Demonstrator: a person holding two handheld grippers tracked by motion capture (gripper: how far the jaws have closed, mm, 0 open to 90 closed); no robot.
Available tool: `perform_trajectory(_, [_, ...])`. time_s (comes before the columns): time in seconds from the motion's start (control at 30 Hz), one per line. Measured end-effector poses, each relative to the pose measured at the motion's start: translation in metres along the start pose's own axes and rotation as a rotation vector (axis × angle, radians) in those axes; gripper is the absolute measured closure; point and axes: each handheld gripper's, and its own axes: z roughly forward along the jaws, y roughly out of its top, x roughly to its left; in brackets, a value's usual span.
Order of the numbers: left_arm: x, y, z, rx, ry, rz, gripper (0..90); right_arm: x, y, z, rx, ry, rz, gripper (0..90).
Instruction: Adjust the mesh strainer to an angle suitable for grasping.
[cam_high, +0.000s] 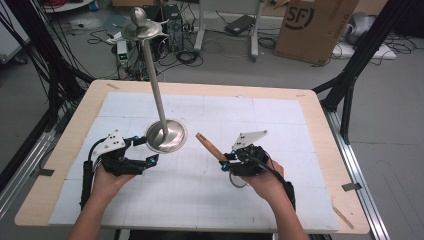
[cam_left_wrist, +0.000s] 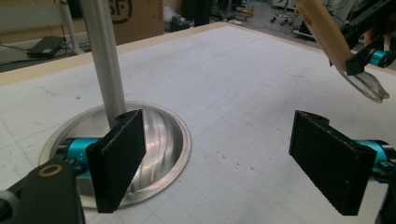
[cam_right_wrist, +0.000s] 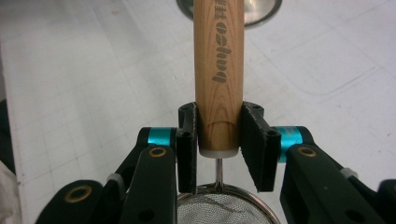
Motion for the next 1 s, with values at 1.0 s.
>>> perform_trajectory(1.0, [-0.013,0.022,0.004,-0.050,-0.095,-0.016,19.2,-0.012,-0.005,-0.019,-0.211,0.098,-0.011,68.3])
